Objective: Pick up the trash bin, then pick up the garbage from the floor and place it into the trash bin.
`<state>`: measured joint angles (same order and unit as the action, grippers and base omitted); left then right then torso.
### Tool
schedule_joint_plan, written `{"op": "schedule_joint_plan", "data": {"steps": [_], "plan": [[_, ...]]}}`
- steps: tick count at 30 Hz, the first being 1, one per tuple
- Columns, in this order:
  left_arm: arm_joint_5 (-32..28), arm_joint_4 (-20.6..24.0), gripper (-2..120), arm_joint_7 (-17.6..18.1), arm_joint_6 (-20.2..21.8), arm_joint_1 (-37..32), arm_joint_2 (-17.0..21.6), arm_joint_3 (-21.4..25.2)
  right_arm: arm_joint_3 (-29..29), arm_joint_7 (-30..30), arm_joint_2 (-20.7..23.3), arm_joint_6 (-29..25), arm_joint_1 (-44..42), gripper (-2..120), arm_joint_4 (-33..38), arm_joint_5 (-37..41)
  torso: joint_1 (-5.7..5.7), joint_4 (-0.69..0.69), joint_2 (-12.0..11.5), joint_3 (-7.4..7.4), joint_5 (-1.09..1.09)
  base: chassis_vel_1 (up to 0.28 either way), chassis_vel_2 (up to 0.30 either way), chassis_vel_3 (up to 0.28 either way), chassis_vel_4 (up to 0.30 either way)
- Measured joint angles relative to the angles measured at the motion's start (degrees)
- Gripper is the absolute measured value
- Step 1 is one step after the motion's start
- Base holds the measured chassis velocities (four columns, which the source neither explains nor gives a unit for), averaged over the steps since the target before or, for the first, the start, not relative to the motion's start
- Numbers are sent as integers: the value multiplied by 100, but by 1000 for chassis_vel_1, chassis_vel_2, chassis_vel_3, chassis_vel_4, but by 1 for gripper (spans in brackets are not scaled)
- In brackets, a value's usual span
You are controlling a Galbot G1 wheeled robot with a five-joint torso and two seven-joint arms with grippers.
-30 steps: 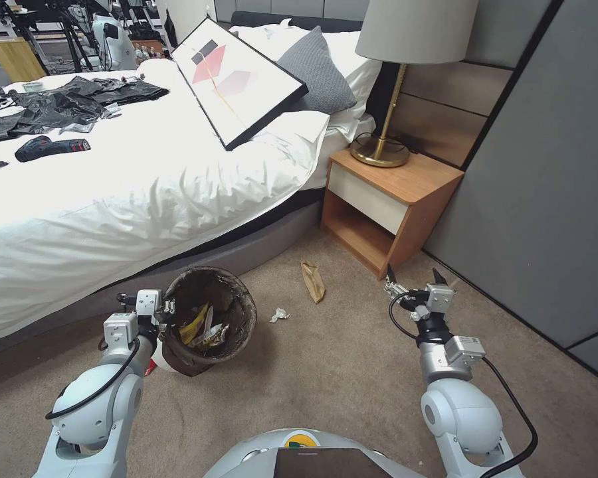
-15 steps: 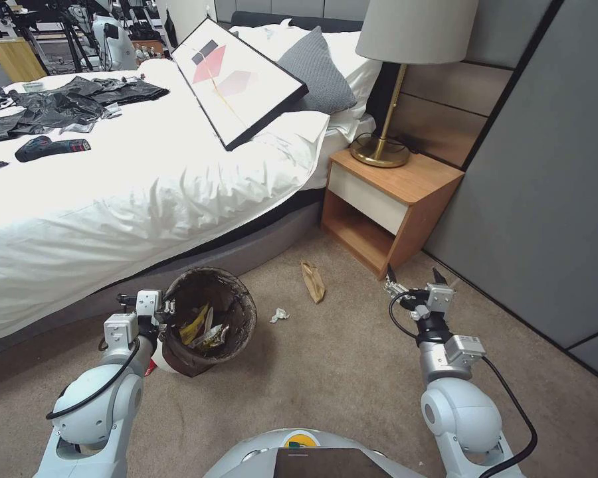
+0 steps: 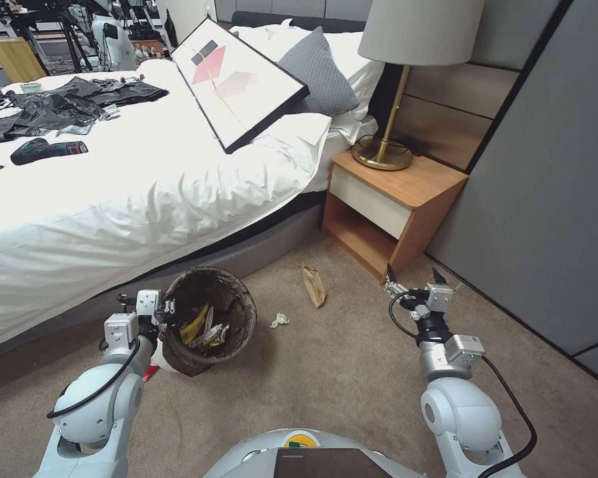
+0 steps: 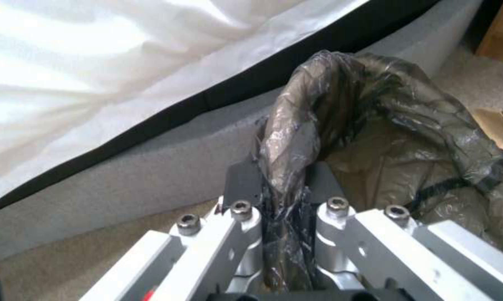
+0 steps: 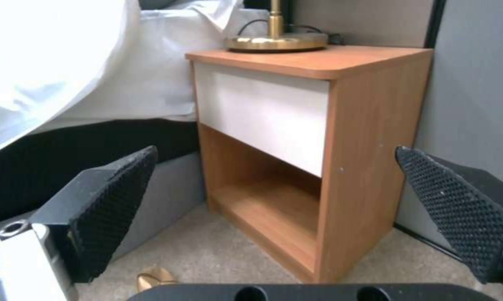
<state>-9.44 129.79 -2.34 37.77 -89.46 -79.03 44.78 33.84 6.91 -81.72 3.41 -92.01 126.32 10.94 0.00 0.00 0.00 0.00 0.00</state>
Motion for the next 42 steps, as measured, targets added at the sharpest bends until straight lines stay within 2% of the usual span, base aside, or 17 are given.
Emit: {"op": "schedule_joint_plan", "data": {"steps": [5, 7, 8, 11, 12, 13, 15, 16, 18, 20, 21, 24, 25, 28, 34, 36, 42], "plan": [[-3, -1, 6, 2, -4, -3, 31, 0, -204, 138, 407, 731, 180, 100, 236, 382, 0, -2, 0, 0, 0, 0, 0, 0, 0], [-6, 2, 6, 3, -4, 1, 55, 1, -469, 497, 849, 1479, 617, 100, 271, 1111, 0, 0, 0, -1, 3, 0, 0, 0, 0], [-7, 13, 6, 4, -4, -4, 65, 1, -680, 791, 1309, 1980, 956, 100, 254, 1677, 0, 3, 1, 0, 3, 0, 0, 0, 0], [-7, 25, 6, 5, -4, -12, 68, 0, -829, 953, 1660, 2314, 1191, 100, 209, 2064, 0, 2, 1, 0, 1, 0, 0, 0, 0], [-5, 36, 6, 7, -4, -29, 66, -5, -1155, 1208, 2258, 2834, 1700, 100, 20, 2856, 0, 0, 1, 0, 1, 0, 0, 0, 0], [-5, 36, 6, 7, -4, -29, 66, -5, -1155, 1208, 2258, 2834, 1700, 100, 20, 2856, 0, 0, 1, 0, 1, 0, 0, 0, 0], [15, 48, 6, 11, -3, -49, 42, -20, -1850, 1550, 2851, 3339, 2853, 100, -566, 4119, 0, 1, 0, 1, 1, 0, 0, 0, 0], [15, 48, 6, 11, -3, -49, 42, -20, -1850, 1550, 2851, 3339, 2853, 100, -566, 4119, 0, 1, 0, 1, 1, 0, 0, 0, 0], [37, 55, 6, 16, -2, -63, 26, -24, -2267, 1716, 2974, 3538, 3547, 100, -957, 4759, 0, 1, 0, 1, 1, 0, 0, 0, 0], [56, 69, 6, 18, 1, -85, 4, -24, -2841, 1989, 2962, 3858, 4391, 100, -1441, 5583, 0, 1, 0, 1, 1, 0, 0, 0, 0], [56, 69, 6, 18, 1, -85, 4, -24, -2841, 1989, 2962, 3858, 4391, 100, -1441, 5583, 0, 1, 0, 1, 1, 0, 0, 0, 0], [62, 103, 6, 19, 11, -128, 1, -6, -3654, 2303, 2723, 3938, 5487, 100, -2267, 6400, 0, 2, 0, 1, -2, 0, 0, 0, 0], [62, 103, 6, 19, 11, -128, 1, -6, -3654, 2303, 2723, 3938, 5487, 100, -2267, 6400, 0, 2, 0, 1, -2, 0, 0, 0, 0], [51, 143, 6, 17, 20, -163, 11, 27, -4177, 2355, 2428, 3938, 5971, 100, -3097, 6638, 0, 0, 0, 1, -1, 0, 0, 0, 0], [45, 153, 6, 16, 15, -222, 0, 57, -4639, 2237, 1850, 3921, 6330, 100, -4169, 6536, 0, -1, 0, 1, -2, 0, 0, 0, 0], [42, 151, 6, 14, 0, -235, -23, 74, -4764, 2057, 1416, 3911, 6455, 100, -4750, 6187, 0, 3, 0, 0, -2, 0, 0, 0, 0], [42, 137, 6, 1, -25, -260, -55, 90, -4772, 1630, 843, 3897, 6568, 100, -5787, 5340, 0, 3, 0, 0, -2, 0, 0, 0, 0]]}}
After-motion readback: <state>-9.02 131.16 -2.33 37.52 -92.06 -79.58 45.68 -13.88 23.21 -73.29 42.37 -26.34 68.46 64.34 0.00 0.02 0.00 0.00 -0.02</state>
